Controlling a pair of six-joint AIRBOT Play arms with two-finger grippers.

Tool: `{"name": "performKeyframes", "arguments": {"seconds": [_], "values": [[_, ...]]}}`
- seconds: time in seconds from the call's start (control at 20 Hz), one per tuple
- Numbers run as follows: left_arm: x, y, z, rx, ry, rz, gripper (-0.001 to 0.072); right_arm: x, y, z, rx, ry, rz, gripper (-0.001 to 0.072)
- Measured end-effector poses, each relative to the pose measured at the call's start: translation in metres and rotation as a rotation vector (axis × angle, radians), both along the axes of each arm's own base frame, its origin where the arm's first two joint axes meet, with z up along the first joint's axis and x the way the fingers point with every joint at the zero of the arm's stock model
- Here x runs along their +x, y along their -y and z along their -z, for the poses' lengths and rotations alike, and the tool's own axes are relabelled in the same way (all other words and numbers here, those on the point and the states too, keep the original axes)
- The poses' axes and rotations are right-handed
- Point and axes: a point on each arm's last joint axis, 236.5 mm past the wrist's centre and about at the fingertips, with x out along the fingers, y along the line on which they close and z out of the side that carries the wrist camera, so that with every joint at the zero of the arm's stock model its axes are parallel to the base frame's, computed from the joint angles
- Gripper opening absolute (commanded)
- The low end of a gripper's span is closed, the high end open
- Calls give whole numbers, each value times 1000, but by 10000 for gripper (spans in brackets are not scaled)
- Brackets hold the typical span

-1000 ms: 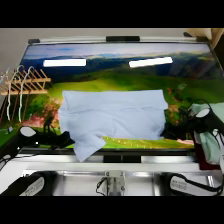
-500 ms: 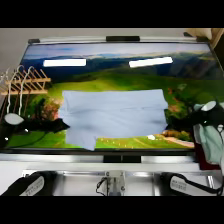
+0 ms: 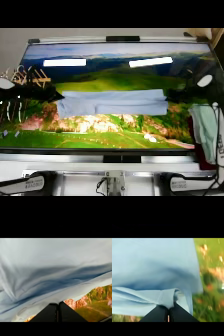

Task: Fold the shirts.

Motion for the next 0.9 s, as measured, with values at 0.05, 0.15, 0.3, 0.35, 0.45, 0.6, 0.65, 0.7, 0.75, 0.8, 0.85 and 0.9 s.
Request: {"name": "performKeyframes", "arguments": {"seconds": [0.05,0.15,0.3,0.35,0.45,0.6,0.65,0.7,0.75,0.8,0.85,0.9], "values": [[11,0,8,-9,-24,-10,38,14,-2,5,-12,9,4,67],[28,0,29,-28,-84,-32,38,37,-6,14,-22,22,18,67],[36,2,63,-51,-180,-54,158,55,-10,30,-22,18,51,251],[36,3,72,-56,-208,-55,408,59,-10,34,-22,18,61,531],[32,6,84,-70,-261,-49,607,62,-10,35,-26,17,54,594],[24,6,83,-88,-305,-16,606,57,3,33,-27,-16,50,678],[23,4,78,-93,-310,-5,606,53,10,35,-16,-36,63,678],[21,4,73,-98,-314,8,606,50,15,37,5,-53,78,678],[19,4,67,-99,-312,20,606,48,17,39,35,-69,93,678],[18,4,59,-101,-305,29,606,46,19,44,63,-89,108,678],[17,4,53,-101,-297,37,606,44,19,48,89,-109,118,678],[16,4,46,-99,-287,42,606,41,18,54,108,-130,123,678]]}}
